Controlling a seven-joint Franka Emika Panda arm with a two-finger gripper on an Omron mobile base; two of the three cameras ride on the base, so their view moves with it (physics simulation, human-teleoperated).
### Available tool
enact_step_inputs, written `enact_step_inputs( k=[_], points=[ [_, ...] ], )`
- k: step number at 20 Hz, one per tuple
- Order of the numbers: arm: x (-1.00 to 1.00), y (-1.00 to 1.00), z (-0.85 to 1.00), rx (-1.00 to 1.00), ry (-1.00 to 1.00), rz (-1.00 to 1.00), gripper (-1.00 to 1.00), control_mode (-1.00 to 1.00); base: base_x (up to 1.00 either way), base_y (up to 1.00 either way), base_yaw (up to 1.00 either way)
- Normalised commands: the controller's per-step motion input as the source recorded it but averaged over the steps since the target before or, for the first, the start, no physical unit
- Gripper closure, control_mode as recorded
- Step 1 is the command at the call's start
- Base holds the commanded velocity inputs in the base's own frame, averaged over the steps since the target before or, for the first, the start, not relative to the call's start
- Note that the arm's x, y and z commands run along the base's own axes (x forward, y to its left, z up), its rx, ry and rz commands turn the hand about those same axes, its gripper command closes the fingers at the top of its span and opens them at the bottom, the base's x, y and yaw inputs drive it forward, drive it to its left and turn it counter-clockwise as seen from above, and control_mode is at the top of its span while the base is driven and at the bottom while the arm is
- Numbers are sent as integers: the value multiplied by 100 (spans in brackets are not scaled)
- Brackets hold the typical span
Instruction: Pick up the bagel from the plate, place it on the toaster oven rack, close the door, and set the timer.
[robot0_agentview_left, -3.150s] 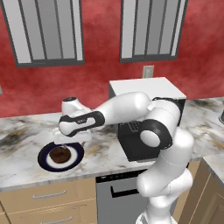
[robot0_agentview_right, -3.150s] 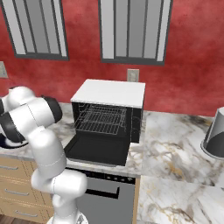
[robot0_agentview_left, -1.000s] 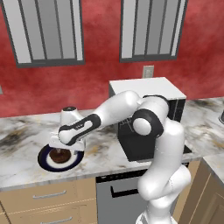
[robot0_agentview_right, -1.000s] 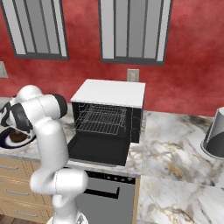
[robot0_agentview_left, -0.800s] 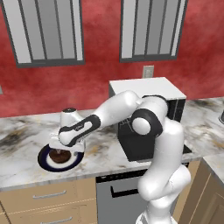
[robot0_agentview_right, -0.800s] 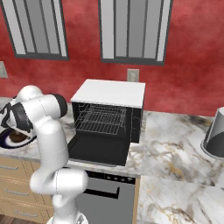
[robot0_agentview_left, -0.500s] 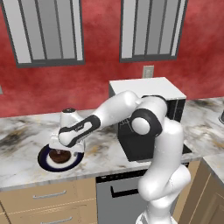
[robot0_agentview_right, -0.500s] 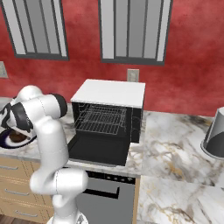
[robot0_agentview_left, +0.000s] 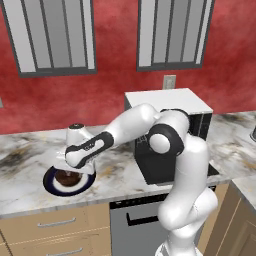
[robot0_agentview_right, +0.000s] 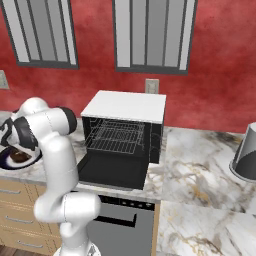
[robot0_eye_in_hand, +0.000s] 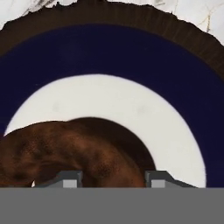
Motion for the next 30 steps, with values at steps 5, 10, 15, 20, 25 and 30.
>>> enact_step_inputs(
  k=[5,10,15,20,25,30],
  points=[
    [-27,-10,37,3,-16,-4,100,-100,0,0,0],
    [-58,-36,95,1,-25,-5,100,-100,0,0,0],
    [-59,-65,100,0,-11,-5,100,-100,0,0,0],
    [-31,-91,100,0,0,-2,100,-100,0,0,0],
    [-15,-100,89,0,0,-1,100,-100,0,0,0],
    [-5,-100,38,0,0,0,100,-100,0,0,0]
  ],
)
